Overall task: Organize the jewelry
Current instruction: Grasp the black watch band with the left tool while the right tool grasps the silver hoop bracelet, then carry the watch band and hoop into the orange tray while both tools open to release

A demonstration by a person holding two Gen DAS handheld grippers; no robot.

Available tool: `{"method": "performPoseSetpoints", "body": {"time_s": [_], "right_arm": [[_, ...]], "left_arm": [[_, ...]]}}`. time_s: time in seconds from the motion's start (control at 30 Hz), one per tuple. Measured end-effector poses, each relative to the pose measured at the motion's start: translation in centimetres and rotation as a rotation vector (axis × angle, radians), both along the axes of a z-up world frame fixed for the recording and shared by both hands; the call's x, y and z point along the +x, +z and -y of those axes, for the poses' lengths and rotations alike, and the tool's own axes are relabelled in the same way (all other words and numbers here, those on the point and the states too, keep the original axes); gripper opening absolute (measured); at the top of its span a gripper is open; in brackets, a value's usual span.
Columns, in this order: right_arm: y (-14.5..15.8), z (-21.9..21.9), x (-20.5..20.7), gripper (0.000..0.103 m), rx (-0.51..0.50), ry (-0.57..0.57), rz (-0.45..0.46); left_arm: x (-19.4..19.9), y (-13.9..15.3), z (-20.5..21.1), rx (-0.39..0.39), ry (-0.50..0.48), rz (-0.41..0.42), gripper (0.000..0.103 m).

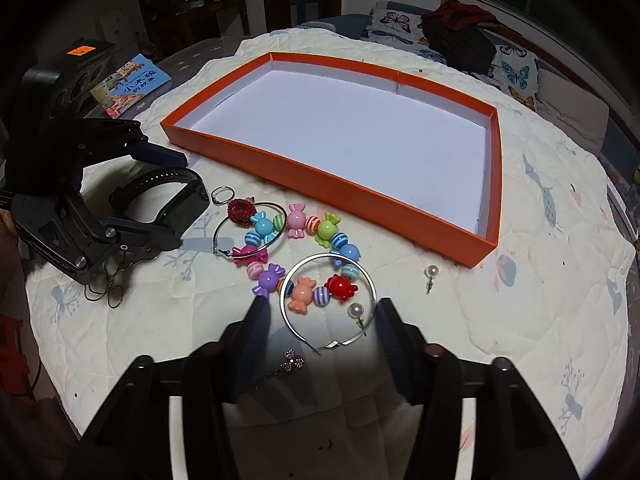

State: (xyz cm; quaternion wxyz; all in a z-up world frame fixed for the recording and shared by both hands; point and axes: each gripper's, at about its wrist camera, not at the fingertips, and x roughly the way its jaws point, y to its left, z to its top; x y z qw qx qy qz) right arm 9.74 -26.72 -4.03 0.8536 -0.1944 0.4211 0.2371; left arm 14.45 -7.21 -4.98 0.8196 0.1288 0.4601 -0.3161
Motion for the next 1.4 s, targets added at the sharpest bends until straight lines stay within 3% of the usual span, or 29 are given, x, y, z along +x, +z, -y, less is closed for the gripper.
{"method": "performPoseSetpoints", "body": {"time_s": [0.33,0.7,0.9,1.17,1.4], "right_arm": [[0.5,0.2,-0.4,0.054,0.016,-0.01,0.025],[1.9,0.3,-1.0,0.053,0.054,-0.008,0.052],[3.8,0.0,-0.3,0.053,0.084,-0.014,0.101],[5.7,-0.2,2.9,0.053,0.093,-0.04,0.163],[5.5,0.0,7.1,0.053,0.108,-0.095,0.147]], "left_arm": [[-0.8,0.7,-0.1,-0.032,0.007,0.018,0.057],[-1.5,2.6,-1.5,-0.067,0.061,0.046,0.056],[-0.6,5.3,-2.4,-0.106,0.101,0.086,0.056],[3.5,8.3,-3.2,-0.136,0.173,0.124,0.056],[9.0,7.9,-2.7,-0.136,0.236,0.081,0.056]]}}
